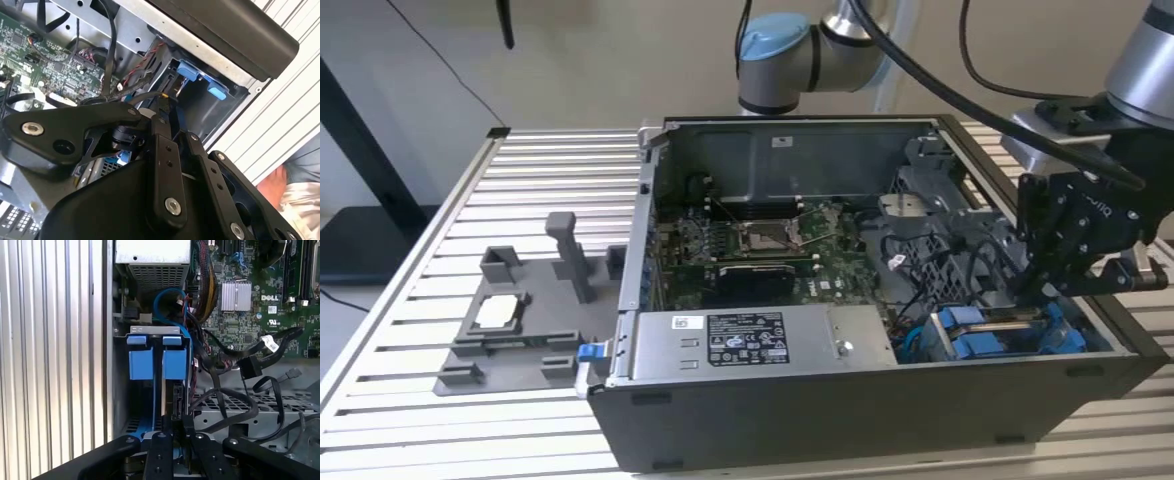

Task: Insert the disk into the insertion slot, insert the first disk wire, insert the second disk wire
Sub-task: 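Insert the first disk wire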

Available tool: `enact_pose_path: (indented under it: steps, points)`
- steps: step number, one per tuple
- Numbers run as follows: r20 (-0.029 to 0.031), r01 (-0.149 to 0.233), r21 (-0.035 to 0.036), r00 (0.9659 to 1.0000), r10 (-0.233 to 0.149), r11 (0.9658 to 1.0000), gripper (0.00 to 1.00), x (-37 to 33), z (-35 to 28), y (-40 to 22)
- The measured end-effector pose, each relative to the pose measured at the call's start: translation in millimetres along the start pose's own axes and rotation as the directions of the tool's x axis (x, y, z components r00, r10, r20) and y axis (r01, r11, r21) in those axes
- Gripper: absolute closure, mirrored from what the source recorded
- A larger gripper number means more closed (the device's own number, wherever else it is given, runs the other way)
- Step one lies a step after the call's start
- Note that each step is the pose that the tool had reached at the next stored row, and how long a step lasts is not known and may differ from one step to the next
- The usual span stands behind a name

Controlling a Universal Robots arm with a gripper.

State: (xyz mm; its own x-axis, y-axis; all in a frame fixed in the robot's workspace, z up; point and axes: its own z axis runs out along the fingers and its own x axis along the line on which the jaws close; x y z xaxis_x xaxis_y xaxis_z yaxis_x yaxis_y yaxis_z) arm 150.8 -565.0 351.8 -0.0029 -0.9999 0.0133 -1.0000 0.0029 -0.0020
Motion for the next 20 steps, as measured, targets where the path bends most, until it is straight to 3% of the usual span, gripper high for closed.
enact_pose_path:
  steps: [9,16,20]
  points:
    - [0.0135,-0.001,-0.0266,0.9999,0.002,0.9996,0.81,0.0,5.6,-7.2]
    - [0.0134,-0.002,-0.0289,0.9999,0.003,0.9996,0.81,0.0,5.7,-7.2]
    - [0.0133,-0.002,-0.0357,0.9999,0.003,0.9994,0.81,-0.2,6.1,-7.2]
